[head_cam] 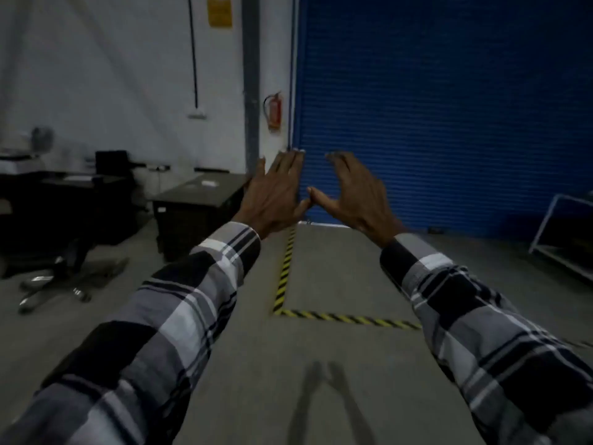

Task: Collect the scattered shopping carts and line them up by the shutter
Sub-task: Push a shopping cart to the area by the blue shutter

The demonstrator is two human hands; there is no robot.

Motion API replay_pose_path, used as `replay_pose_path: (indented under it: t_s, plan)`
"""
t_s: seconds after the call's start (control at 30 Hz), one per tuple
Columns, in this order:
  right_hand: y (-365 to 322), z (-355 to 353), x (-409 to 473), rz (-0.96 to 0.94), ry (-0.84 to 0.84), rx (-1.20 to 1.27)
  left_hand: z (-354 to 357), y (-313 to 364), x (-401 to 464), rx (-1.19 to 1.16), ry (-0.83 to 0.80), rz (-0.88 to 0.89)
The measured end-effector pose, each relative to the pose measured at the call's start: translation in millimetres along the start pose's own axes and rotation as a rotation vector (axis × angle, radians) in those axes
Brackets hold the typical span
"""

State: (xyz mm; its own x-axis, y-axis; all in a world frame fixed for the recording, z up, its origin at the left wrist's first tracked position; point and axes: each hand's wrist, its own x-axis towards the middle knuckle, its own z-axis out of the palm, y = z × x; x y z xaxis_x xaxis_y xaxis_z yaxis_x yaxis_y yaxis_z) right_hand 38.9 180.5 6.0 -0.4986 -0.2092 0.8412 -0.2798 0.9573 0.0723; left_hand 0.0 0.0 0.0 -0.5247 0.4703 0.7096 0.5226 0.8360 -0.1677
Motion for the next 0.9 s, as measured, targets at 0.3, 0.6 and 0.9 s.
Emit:
replay_pose_path:
  t_s: [0.3,0.6,0.9]
  plan:
    - [-131,104,-118,-0.014,-0.295,0.327,31,-22,-197,-0.036,-0.391,-0.268]
    - [-366,171,-141,-0.367,-0.514,0.619,-44,-145,-395,0.218,-0.614,-0.697]
    - [-660,181,-133,-0.76,-0.601,1.043,-185,-259,-595,0.402,-0.511,-1.285]
